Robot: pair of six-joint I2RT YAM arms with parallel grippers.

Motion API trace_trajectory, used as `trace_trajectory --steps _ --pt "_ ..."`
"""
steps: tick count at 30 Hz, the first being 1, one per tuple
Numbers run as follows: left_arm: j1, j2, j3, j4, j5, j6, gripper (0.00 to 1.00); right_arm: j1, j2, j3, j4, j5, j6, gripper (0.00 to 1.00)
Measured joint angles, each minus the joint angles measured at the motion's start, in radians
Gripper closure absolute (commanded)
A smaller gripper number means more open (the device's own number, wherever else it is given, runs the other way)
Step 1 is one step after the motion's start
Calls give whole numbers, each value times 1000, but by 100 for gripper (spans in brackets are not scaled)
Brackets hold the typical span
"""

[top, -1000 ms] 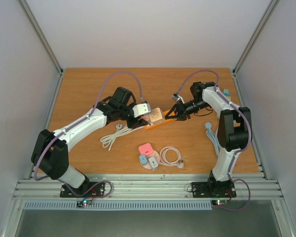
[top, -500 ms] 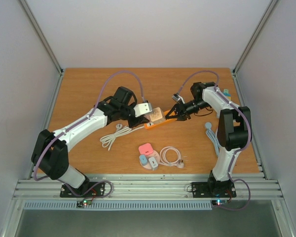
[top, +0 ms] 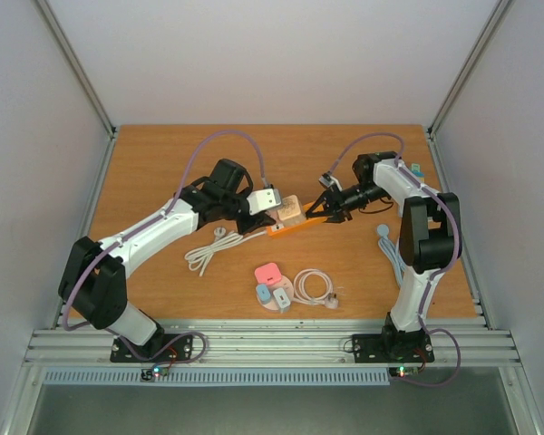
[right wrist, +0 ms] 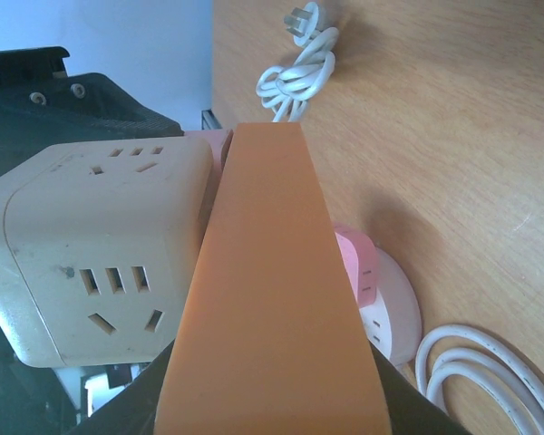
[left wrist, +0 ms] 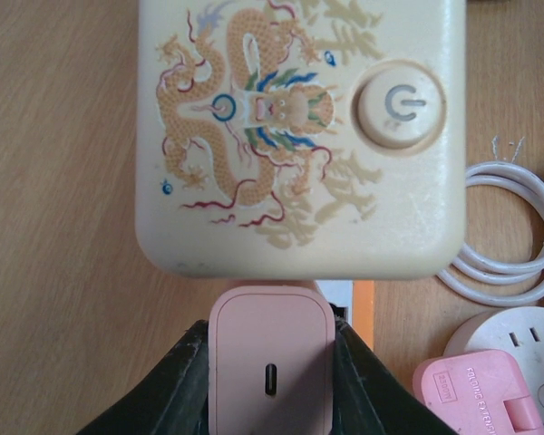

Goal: Pull the plug off the socket
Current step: Remove the plug from the socket.

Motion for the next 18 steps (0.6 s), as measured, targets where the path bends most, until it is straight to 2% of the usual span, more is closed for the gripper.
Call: trace_trajectory --steps 18 --pt "0 39 29 -15 -2 -19 100 0 0 -6 27 20 24 99"
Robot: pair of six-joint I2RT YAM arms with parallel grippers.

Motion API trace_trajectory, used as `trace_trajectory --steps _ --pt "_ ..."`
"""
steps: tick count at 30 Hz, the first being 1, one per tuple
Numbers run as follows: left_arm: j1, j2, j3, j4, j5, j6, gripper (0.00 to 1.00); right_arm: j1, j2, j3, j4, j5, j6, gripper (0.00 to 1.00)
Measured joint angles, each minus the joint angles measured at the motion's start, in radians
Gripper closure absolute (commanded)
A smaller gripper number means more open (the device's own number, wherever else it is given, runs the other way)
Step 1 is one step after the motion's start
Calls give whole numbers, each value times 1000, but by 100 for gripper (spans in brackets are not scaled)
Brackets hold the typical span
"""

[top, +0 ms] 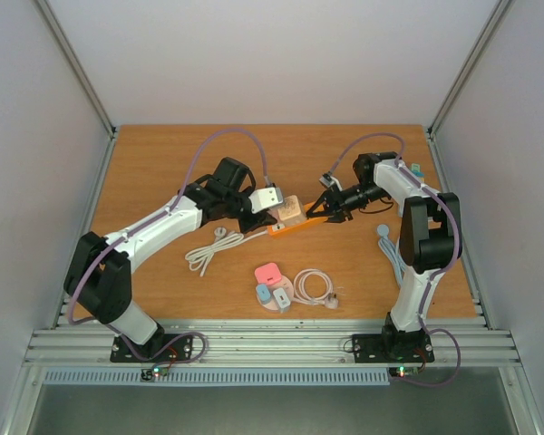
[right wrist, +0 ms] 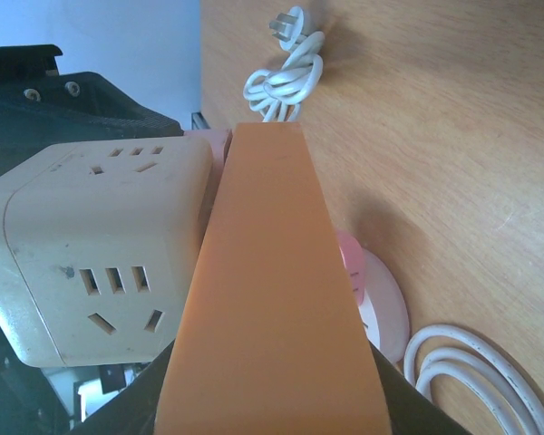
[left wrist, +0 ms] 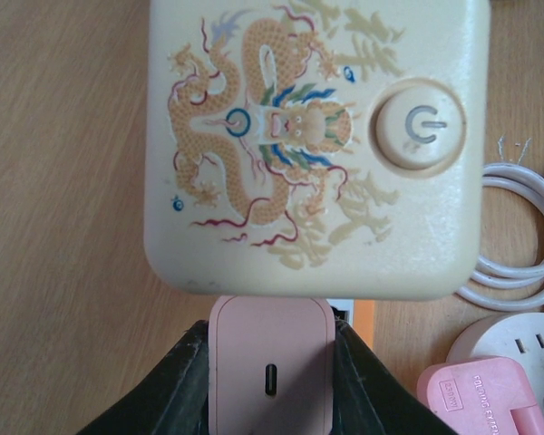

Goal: Pull the plug off the socket
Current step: Remove the plug from the socket.

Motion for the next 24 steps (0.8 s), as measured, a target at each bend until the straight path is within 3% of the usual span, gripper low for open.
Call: trace_trajectory --steps 14,24 --pt "2 -19 -44 24 50 84 100 2 0 0 -42 11 -19 99" --pt "7 -19 -41 25 47 58 100 2 0 0 -41 9 -25 99"
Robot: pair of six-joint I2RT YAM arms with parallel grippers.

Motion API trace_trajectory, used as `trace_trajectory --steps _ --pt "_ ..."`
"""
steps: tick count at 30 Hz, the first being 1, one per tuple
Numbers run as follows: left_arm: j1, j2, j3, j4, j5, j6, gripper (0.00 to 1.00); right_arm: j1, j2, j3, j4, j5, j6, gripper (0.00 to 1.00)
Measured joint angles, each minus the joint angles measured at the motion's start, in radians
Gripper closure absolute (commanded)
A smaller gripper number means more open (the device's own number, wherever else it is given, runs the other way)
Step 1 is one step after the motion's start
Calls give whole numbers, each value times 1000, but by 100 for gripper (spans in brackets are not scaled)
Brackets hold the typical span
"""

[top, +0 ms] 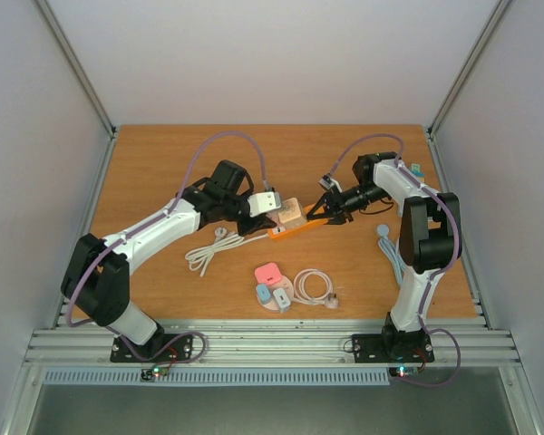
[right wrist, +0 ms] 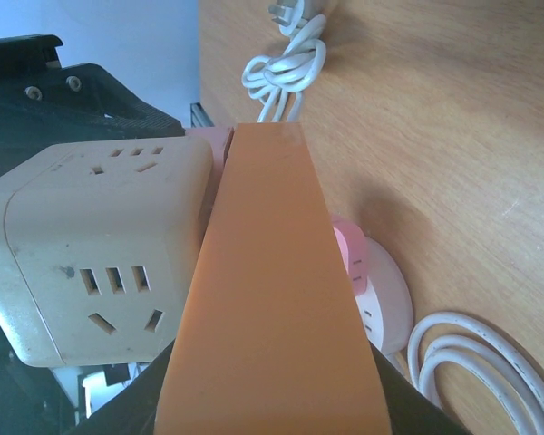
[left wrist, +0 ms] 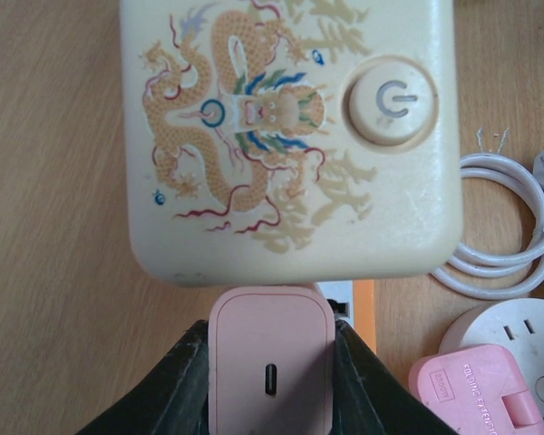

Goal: Pull the plug off the socket
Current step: Remove the plug from the socket.

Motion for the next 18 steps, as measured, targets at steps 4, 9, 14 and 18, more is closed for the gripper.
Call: trace_trajectory --steps 4,9,14,18 --pt "8 4 20 -26 10 -18 99 0 0 0 5 -11 -1 99" --pt "21 14 35 -53 45 -13 100 2 0 0 3 -16 -8 99" --pt "23 14 39 -63 51 4 100 4 0 0 -4 -16 -11 99" --pt "20 14 39 -53 25 -3 99 4 0 0 4 -16 -11 99"
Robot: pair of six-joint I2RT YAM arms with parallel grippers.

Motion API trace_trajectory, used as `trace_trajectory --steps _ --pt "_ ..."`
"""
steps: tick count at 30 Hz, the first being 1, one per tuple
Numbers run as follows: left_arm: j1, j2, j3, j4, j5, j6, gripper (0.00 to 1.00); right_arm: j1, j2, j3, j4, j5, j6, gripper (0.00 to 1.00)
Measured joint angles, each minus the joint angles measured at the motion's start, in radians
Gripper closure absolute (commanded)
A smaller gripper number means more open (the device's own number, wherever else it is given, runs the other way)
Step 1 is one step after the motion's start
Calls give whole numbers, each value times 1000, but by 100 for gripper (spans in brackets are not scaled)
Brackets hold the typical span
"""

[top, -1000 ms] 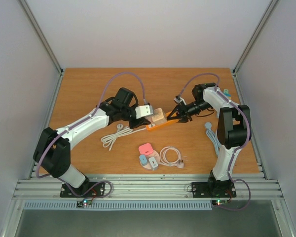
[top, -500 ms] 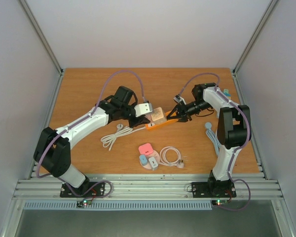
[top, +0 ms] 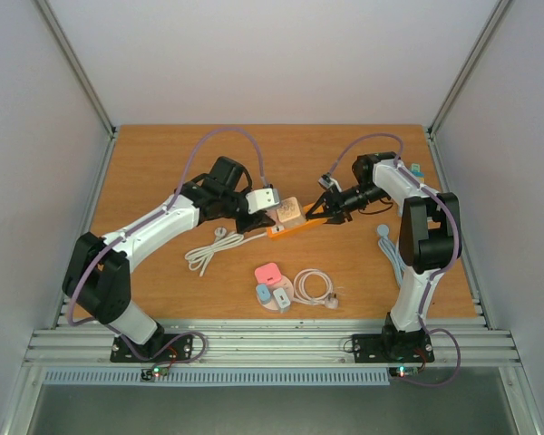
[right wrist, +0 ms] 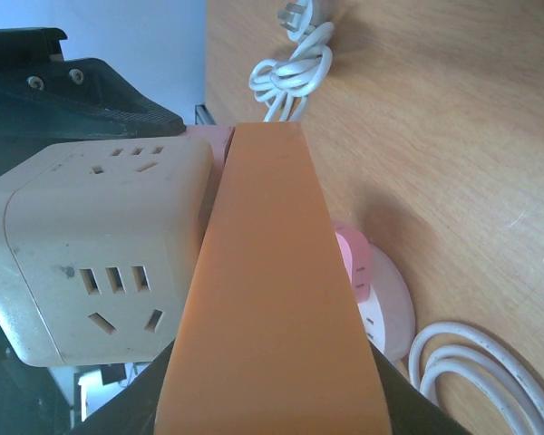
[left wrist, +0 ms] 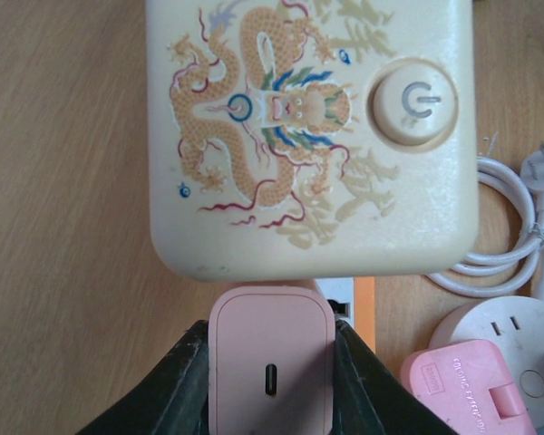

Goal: Pull the plug off the socket
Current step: Remove the plug from the socket.

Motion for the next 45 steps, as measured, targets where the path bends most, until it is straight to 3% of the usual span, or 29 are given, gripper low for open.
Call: trace_trajectory --steps 11,23,30,39,45 --pt "-7 0 -8 27 -40 -12 100 0 0 0 25 7 4 99" --pt "10 -8 -20 10 32 64 100 5 0 0 7 4 6 99" --pt "9 -8 -19 22 -13 10 99 5 0 0 30 8 19 99" --pt "46 -3 4 -28 82 10 99 8 0 0 36 8 19 99" --pt "45 -3 2 -13 56 7 100 6 0 0 39 11 26 99"
